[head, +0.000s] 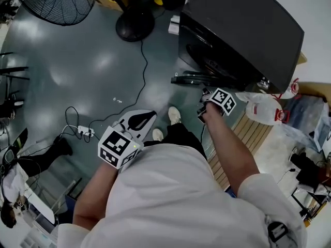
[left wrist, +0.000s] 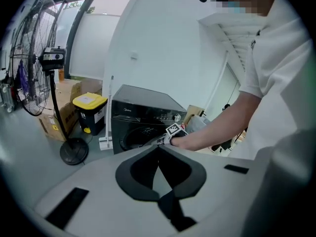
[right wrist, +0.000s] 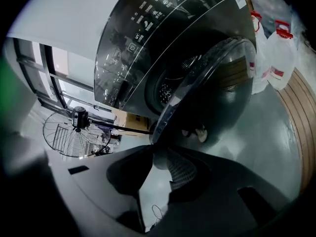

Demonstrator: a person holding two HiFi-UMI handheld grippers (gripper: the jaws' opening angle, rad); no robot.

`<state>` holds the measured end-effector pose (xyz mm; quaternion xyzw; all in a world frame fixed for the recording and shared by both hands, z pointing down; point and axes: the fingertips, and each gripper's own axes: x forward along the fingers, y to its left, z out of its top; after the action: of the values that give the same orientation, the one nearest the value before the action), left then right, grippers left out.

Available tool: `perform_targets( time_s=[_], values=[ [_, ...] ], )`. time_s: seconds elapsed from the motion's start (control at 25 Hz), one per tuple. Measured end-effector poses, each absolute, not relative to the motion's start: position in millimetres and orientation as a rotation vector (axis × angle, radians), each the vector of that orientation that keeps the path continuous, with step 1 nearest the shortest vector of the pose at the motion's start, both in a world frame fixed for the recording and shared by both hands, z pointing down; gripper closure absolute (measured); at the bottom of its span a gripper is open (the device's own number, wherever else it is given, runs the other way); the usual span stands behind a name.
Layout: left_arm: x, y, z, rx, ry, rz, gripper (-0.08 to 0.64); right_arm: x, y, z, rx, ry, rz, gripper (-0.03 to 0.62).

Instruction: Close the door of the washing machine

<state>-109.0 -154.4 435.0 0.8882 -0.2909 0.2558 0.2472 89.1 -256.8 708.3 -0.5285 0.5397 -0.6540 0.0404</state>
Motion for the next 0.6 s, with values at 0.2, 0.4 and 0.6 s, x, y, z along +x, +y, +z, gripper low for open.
perform_targets(
  time_s=[0.2,0.4,0.6],
  values=[
    [-114,-163,434,2.406,-0.836,0.69,0.543,91,-280,708,-1.604,1.685,-1.978,0.492],
    [-118,-167,432,2.397,-0.865,0.695,0.543,94,-303,708,-1.618,1.75,-1.947,0.495],
    [-122,-172,433,2.382,-0.889,0.692,0.543,97,-322,707,-1.624,1.803,-1.919,0.502]
  ],
)
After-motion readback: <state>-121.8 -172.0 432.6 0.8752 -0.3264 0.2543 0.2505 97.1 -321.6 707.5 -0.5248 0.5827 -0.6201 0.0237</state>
